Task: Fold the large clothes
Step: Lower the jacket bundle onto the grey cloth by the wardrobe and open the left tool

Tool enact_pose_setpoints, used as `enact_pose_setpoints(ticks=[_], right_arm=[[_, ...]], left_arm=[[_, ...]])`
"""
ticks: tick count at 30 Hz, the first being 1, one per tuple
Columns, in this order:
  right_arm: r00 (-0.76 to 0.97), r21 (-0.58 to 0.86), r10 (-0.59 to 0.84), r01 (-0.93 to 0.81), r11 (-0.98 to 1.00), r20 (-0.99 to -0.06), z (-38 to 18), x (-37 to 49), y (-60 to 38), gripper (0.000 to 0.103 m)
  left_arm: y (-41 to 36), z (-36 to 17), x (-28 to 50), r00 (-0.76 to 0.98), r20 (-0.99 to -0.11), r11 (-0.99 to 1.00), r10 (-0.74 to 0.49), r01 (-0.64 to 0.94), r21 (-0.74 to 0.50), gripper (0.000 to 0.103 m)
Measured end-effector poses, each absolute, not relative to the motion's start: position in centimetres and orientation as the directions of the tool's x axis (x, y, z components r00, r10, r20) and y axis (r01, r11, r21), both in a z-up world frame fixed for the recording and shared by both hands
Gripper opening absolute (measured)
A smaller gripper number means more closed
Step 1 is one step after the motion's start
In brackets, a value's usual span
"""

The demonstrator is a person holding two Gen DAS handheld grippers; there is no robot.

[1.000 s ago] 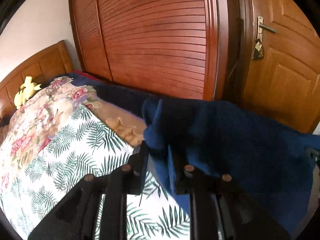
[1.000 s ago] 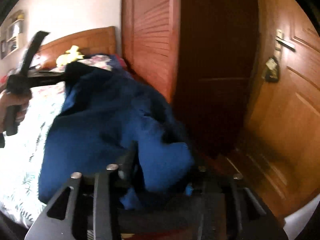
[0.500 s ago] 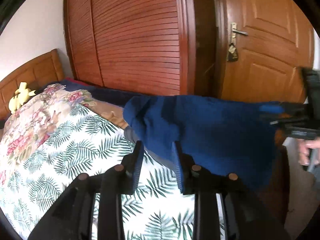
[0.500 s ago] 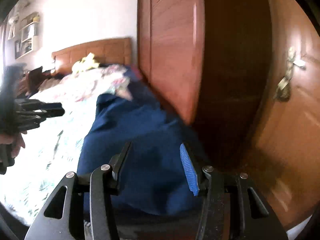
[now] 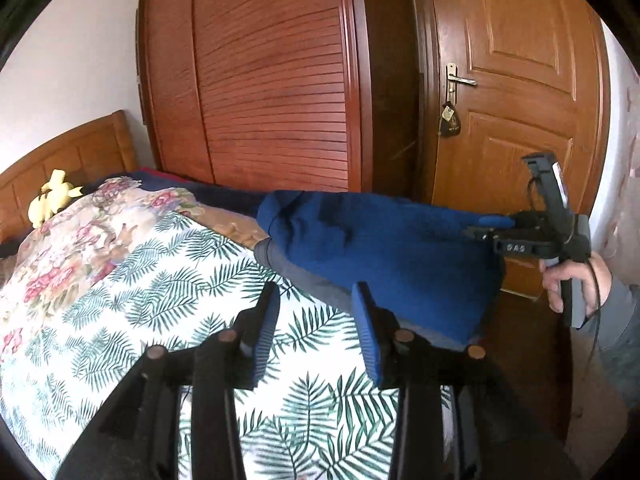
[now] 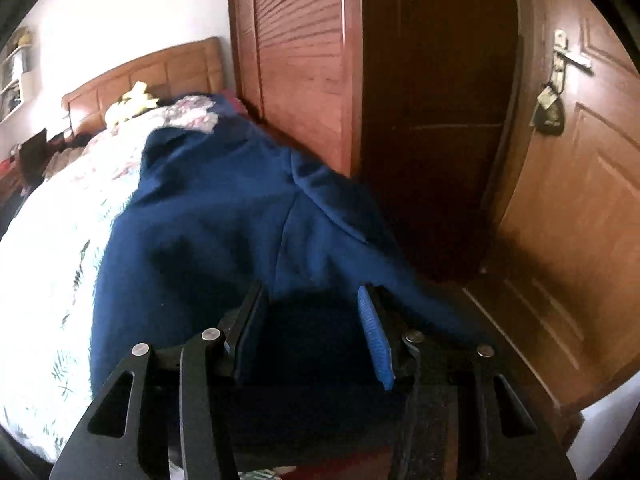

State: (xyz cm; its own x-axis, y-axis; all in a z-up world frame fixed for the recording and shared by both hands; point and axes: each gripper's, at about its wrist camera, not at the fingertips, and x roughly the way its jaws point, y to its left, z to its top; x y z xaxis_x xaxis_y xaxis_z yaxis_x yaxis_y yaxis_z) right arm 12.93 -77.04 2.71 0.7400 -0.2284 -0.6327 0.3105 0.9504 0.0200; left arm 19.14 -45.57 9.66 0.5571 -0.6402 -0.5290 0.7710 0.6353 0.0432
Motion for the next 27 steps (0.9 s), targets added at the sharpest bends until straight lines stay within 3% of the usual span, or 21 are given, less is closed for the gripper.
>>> enact_pose_setpoints(ticks=[7, 15, 27], right_arm=[[0.783, 0.001, -0.245, 0.3, 0.954, -0.572, 6.1, 9.7, -72.6, 0.05], [0.83, 0.029, -0.212, 0.264, 0.964, -0.516, 7.6, 7.5, -66.0, 0.068], [0.819, 0.013, -0.193, 0.237, 0.971, -0.54, 5.1, 6.6, -58.6, 0.081]], left_arm=[[-42.5, 9.6, 16.6, 0.567, -0.555, 0.656, -0.609, 0.753, 0.051, 0.036], [-38.9, 8.4, 13.8, 0.603, -0.579, 0.699, -0.549, 0.711, 0.078, 0.036], [-36.3, 4.5, 11.6, 0.591, -0.608, 0.722, -0.53, 0.691, 0.042, 0.036]])
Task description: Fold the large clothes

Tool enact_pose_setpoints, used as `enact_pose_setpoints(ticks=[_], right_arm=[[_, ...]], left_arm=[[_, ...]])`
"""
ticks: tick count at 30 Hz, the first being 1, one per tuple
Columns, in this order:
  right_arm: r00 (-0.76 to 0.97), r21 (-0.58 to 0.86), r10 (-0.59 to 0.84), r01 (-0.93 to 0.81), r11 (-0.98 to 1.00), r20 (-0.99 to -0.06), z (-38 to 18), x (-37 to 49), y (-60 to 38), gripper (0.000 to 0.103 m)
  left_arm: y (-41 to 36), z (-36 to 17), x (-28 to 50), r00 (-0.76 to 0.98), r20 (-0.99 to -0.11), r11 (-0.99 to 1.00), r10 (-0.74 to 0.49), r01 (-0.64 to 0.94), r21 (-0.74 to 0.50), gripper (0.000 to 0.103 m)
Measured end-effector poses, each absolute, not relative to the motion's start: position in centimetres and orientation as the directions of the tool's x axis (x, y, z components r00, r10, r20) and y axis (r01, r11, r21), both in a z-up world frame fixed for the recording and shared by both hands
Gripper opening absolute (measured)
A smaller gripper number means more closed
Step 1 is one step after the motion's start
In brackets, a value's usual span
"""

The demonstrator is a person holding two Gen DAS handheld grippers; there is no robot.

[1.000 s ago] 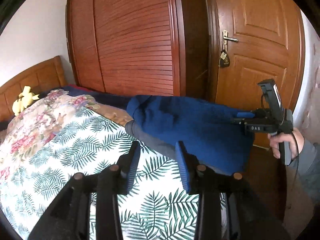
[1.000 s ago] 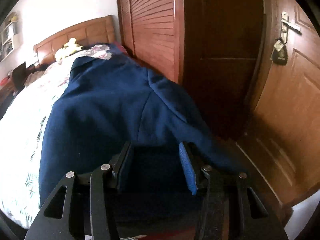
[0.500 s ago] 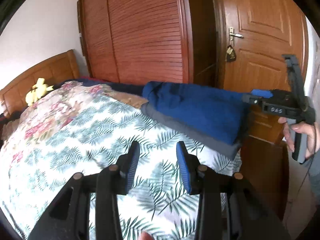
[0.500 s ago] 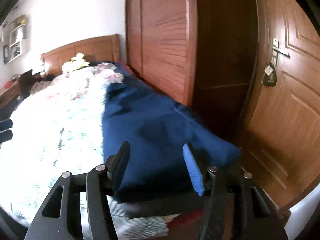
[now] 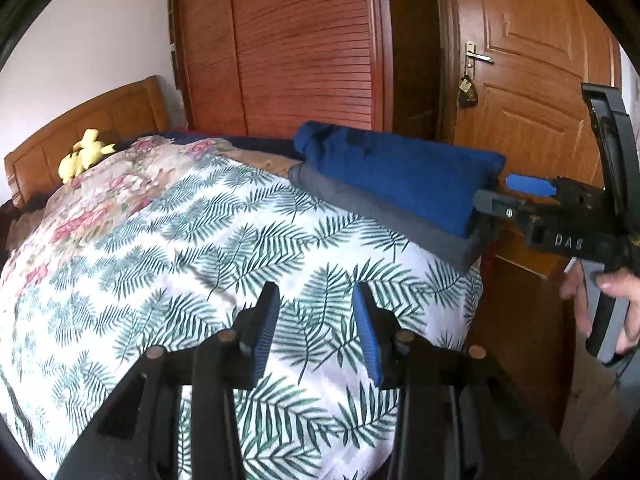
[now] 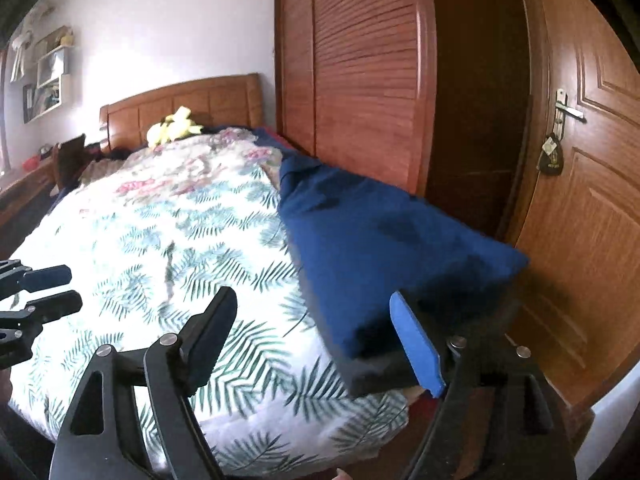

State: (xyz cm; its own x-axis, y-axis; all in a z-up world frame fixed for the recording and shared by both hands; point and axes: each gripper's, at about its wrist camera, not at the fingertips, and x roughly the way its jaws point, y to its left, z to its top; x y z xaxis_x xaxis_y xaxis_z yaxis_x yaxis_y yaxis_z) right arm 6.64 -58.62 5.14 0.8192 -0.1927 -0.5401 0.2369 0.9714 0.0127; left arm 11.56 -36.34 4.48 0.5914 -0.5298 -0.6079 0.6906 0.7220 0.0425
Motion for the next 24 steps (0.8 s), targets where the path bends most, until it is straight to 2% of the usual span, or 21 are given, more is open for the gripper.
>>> enact_pose_setpoints(ticks=[5, 8, 24], right_arm=[[0.812, 0.035, -0.147, 0.202, 0.979, -0.564, 3.3, 6.6, -55.5, 0.081], [0.823, 0.062, -0.097, 0.158, 0.985, -0.56, 3.0, 6.3, -53.2, 0.081], [0.845, 0.125, 0.174, -0.128, 0.984, -0.506, 4.4, 5.7, -38.2, 0.081]], left_arm=[[-33.5, 3.3, 10.5, 0.58, -0.631, 0.754, -0.515, 0.657, -0.012, 0.036], [-31.6, 3.1, 9.6, 0.608, -0.633, 0.78, -0.479, 0.626, 0.013, 0.036], [-14.4, 5.2, 3.8, 0.793, -0.564, 0.952, -0.228, 0.303, 0.041, 0.036]])
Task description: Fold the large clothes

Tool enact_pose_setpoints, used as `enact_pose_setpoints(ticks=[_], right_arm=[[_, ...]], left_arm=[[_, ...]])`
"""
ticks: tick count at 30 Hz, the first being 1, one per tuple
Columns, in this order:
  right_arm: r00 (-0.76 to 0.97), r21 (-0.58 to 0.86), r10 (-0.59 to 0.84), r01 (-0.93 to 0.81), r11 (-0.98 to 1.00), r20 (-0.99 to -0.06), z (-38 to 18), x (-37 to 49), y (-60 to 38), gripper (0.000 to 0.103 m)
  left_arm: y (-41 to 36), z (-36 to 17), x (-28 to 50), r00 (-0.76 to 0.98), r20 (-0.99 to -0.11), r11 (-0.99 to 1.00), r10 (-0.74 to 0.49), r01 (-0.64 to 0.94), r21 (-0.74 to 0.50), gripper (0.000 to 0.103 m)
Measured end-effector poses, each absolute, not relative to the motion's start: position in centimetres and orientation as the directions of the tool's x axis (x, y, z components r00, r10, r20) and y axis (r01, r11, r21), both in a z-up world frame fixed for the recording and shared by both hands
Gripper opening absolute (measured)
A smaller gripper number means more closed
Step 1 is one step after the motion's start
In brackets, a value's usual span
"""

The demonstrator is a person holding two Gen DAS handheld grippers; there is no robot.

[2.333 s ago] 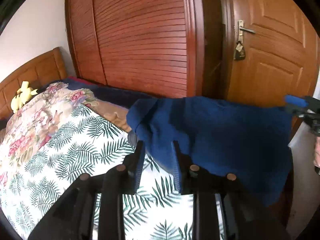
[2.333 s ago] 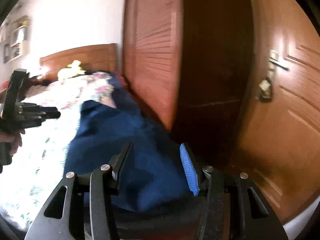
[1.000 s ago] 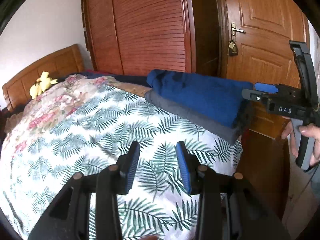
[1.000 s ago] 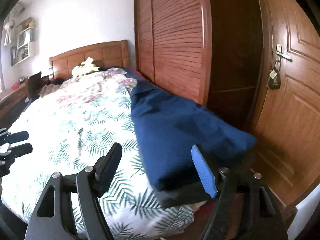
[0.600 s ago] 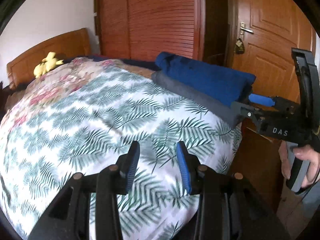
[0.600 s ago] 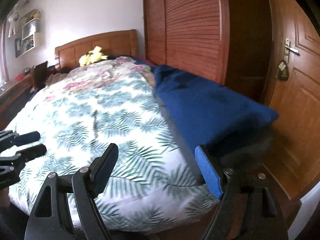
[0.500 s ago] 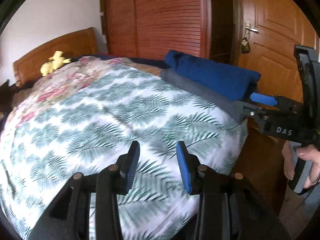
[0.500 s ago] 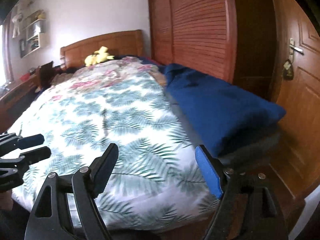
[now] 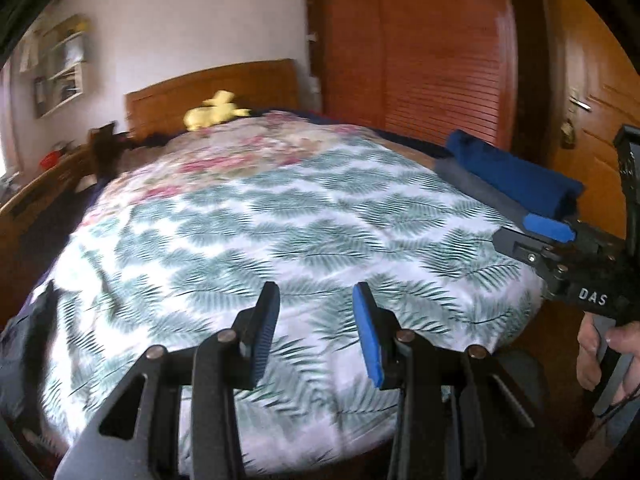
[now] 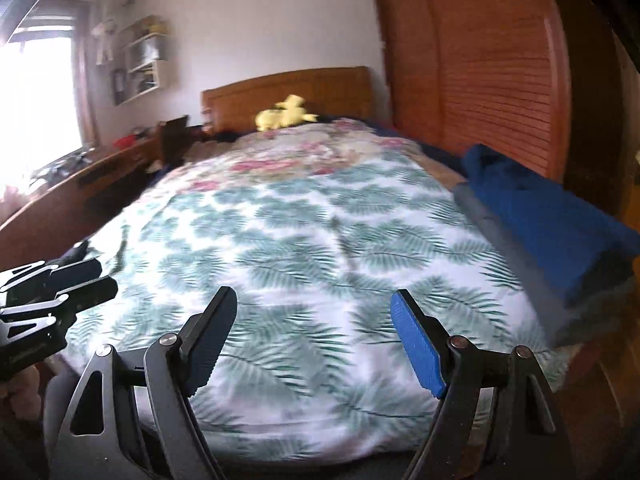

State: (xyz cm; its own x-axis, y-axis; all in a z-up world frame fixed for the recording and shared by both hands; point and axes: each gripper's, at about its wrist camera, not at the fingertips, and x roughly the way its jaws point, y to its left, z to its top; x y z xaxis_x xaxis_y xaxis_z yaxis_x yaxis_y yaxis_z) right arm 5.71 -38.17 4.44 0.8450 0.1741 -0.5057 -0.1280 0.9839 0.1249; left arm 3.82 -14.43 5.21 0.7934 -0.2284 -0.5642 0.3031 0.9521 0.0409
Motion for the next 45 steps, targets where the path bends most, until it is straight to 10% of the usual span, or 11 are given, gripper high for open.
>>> enact_pose_setpoints(ticks=[17, 45], right_arm=[[0.876, 0.089, 0.338, -0.328, 0.941, -0.346, 9.4, 3.5, -27.9, 0.081], [0.874, 0.09, 0.334, -0.324, 0.942, -0.353, 8.7, 3.1, -27.2, 0.081]], left_arm=[[-0.4, 8.0, -0.9, 0.903, -0.429, 0.999, 0.024, -0.037, -0.022, 0.036], [0.8, 7.8, -2.5, 0.914, -0.402, 0.998, 0.062, -0.065, 0.006, 0.036]])
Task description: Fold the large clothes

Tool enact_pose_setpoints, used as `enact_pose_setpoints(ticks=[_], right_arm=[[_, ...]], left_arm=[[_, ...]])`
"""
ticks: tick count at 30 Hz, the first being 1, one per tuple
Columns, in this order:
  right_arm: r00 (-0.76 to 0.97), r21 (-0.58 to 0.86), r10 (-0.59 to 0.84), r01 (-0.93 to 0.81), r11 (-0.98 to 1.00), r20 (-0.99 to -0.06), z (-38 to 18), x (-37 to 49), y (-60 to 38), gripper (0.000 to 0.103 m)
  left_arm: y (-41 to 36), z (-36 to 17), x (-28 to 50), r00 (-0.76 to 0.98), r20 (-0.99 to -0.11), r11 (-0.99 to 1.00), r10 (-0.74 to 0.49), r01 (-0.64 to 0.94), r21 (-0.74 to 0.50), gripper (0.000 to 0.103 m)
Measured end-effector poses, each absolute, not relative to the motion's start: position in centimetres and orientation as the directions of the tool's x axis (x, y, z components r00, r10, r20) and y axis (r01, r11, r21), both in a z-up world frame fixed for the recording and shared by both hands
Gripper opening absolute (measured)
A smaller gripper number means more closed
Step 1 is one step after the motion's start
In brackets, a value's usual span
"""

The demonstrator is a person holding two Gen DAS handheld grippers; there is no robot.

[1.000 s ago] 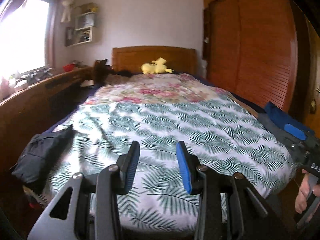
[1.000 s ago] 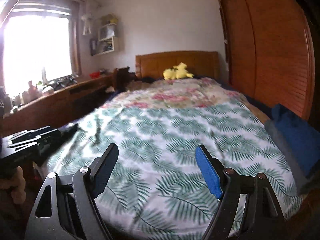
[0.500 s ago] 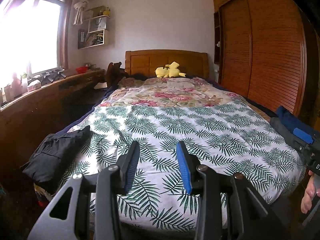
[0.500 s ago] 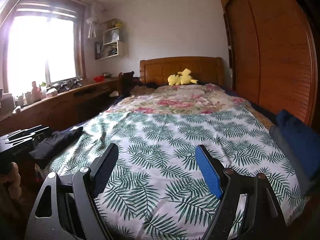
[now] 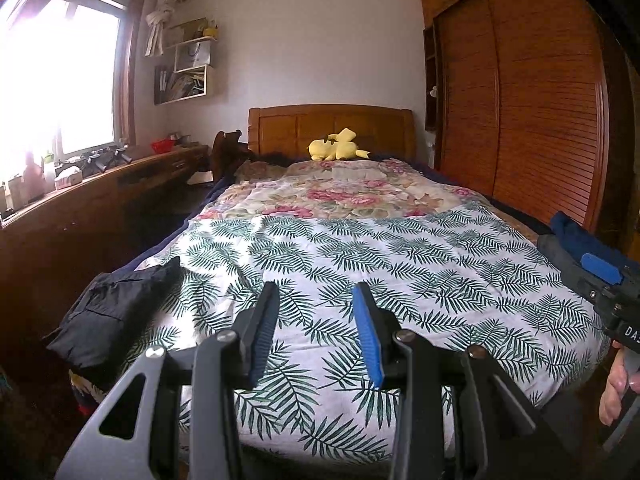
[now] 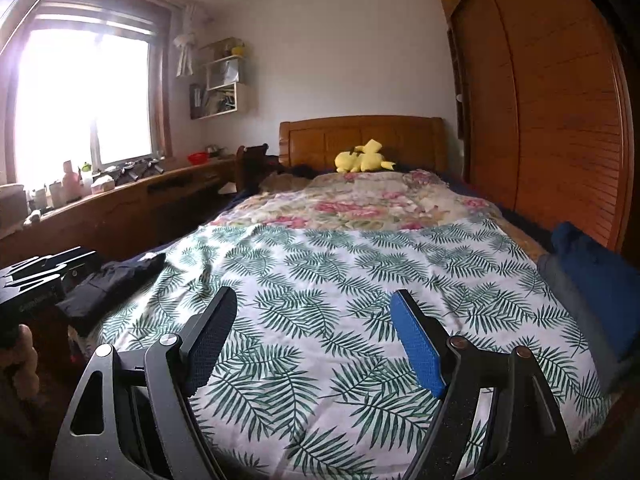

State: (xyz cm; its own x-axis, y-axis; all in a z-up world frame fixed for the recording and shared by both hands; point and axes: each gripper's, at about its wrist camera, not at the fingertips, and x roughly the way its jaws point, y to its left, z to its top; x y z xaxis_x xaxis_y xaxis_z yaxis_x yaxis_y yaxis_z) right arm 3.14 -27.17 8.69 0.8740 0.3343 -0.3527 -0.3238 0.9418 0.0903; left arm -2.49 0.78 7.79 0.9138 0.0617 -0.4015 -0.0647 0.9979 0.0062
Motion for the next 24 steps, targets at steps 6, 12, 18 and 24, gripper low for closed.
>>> enact_pose_setpoints(ticks=[6, 12, 18, 24], right_arm=[[0.876, 0.092, 0.33, -0.318, 0.944, -0.353, 8.97, 3.16, -27.47, 0.081], [0.877, 0.093, 0.326, -0.314, 0.945, -0.354, 8.97, 3.17, -27.76, 0.081], [0.877, 0.091, 0.326, -0.315, 0.945, -0.352, 8.96, 3.22, -27.81, 0.081], [0.878, 0.092, 0.326, -0.315, 0.945, -0.351, 8.95, 3.2, -27.84, 0.081]], left_arm=[[0.39, 7.96, -2.82, 0.916, -0.397, 0.998, 0.061, -0.059, 0.015, 0.036], [0.03, 8.2, -3.02, 0.917, -0.393, 0.998, 0.061, -0.055, 0.026, 0.037], [-0.02, 8.32, -3.06, 0.918, -0.391, 0.998, 0.06, -0.053, 0.029, 0.037], [-0.25, 8.5, -3.06, 0.92, -0.389, 0.998, 0.056, -0.05, 0.027, 0.037]])
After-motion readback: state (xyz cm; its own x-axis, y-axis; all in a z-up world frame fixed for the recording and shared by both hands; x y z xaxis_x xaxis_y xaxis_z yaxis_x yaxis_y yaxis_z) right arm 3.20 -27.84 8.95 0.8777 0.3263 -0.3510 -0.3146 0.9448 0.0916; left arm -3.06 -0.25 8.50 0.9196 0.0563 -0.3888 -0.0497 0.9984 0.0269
